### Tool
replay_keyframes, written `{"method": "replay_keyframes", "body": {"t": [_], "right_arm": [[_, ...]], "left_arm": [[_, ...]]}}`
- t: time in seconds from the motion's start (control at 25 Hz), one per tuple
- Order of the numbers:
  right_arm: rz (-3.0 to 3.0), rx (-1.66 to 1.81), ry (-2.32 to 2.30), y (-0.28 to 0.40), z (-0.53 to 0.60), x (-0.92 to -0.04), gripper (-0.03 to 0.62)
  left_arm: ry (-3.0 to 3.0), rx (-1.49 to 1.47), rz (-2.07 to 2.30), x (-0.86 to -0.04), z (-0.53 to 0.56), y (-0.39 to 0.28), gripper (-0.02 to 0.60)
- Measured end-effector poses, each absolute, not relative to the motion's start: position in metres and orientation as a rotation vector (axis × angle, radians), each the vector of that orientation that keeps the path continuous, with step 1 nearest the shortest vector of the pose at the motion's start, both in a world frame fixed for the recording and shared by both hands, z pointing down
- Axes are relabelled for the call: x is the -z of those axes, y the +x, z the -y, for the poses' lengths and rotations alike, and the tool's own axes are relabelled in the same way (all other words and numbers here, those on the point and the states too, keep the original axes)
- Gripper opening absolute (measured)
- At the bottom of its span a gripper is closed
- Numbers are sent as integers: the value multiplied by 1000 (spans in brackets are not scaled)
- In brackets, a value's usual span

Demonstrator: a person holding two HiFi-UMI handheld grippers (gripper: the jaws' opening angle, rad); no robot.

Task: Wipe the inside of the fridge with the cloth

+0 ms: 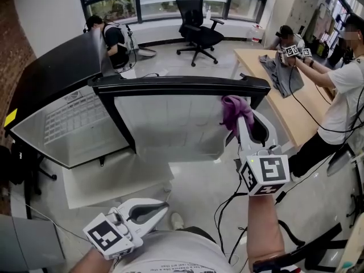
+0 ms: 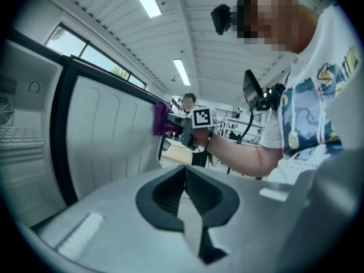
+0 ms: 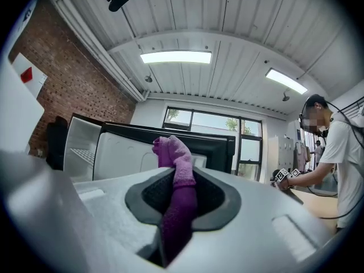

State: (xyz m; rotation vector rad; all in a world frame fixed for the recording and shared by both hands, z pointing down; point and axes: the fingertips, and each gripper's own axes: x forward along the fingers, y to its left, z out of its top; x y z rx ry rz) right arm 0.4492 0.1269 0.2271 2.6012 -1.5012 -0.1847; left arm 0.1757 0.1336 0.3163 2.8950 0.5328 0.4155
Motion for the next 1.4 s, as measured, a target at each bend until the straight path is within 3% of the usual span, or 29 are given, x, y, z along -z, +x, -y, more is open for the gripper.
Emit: {"method": "replay_keyframes", "body": {"t": [0.24,0.92,1.4], "right_arm": [[1547,191,2581,431,-122,-225,75],[1938,140,2290,284,22,-262,75],[1928,58,2303,286,52,-291,75]], "left_arm": [[2896,-415,-516,-317,-130,166,5],[2933,-462,-354,-308,-79,80,5],[2932,-501,-282,-313,-66,55,5]]}}
